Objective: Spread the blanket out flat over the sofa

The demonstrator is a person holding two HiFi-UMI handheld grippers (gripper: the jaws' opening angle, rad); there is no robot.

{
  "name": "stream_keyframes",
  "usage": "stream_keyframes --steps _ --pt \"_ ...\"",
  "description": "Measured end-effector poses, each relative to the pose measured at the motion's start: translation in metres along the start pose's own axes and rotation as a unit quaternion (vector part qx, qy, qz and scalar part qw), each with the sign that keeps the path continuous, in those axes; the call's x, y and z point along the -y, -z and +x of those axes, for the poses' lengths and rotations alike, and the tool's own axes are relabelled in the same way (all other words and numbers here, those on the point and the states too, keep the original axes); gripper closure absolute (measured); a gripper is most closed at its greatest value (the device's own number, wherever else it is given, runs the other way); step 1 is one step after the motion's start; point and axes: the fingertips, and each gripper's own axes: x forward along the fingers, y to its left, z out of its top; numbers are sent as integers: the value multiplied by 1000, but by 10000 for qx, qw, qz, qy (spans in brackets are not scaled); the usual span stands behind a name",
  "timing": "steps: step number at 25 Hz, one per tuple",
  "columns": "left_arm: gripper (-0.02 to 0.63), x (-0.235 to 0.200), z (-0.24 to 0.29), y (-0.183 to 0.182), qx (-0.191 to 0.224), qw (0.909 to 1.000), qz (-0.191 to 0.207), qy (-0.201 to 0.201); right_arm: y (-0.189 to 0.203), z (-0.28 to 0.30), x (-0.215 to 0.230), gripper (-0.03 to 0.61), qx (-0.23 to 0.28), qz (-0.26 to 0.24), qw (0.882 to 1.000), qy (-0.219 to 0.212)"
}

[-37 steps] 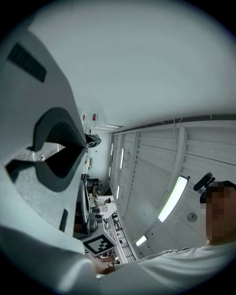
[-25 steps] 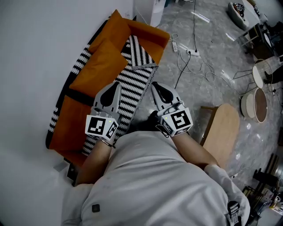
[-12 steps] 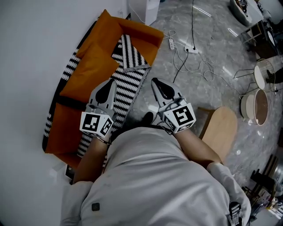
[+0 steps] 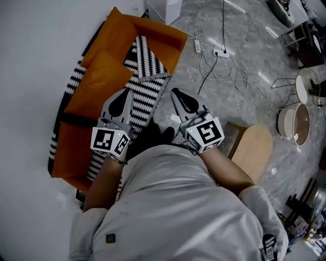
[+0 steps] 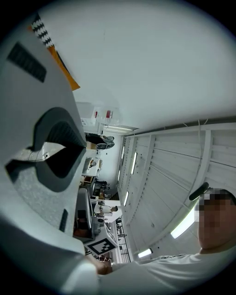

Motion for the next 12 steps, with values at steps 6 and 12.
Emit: stream_keyframes --steps 6,12 --pt "604 -33 28 6 -93 9999 -85 -21 6 37 16 555 -177 126 9998 -42" --pt "604 -81 54 11 -151 9996 -216 -36 9 93 22 555 -357 145 9991 -163"
